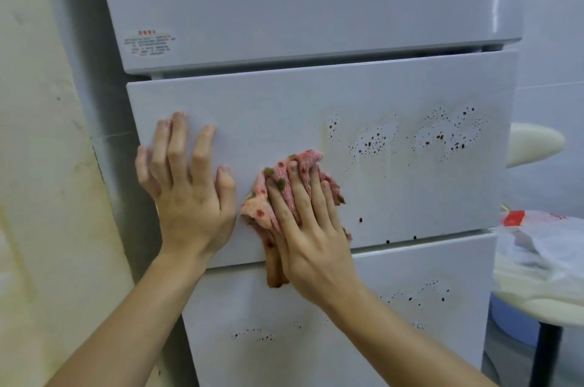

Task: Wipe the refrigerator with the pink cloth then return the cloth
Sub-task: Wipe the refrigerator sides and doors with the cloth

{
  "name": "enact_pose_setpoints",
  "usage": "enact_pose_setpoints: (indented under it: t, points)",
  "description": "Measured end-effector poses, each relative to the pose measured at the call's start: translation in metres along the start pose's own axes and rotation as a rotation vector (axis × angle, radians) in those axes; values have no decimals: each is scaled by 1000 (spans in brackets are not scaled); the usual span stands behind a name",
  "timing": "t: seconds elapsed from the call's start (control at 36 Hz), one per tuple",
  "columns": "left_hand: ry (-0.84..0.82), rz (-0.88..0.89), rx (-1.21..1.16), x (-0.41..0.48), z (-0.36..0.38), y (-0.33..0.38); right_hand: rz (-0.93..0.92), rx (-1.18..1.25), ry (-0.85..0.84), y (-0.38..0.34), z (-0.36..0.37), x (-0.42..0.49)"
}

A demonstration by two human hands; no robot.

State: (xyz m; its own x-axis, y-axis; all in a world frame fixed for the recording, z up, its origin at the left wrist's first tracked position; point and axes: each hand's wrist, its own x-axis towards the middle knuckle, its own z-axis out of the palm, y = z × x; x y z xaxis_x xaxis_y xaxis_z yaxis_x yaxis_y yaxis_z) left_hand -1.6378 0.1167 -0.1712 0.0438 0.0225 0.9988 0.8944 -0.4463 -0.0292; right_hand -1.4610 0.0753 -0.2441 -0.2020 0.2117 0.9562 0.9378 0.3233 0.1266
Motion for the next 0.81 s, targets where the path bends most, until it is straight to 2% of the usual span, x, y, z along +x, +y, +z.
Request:
enact_pose_setpoints:
  t: [0.14,0.31,0.47,0.64,0.81]
  points:
    - [-25,-19,8,-1,1,4,5,56,54,7,-12,46]
    - [-45,-60,-9,0,-3,10,151,114,184,2,-15,120]
    - [-28,-105,-46,0,-3,17,94,-9,206,8,-2,69]
    - [-60,-31,-61,4,-1,25,-20,-106,93,23,-1,-3]
    - [-91,-6,-68,8,4,33,-13,-126,22,38,-18,4]
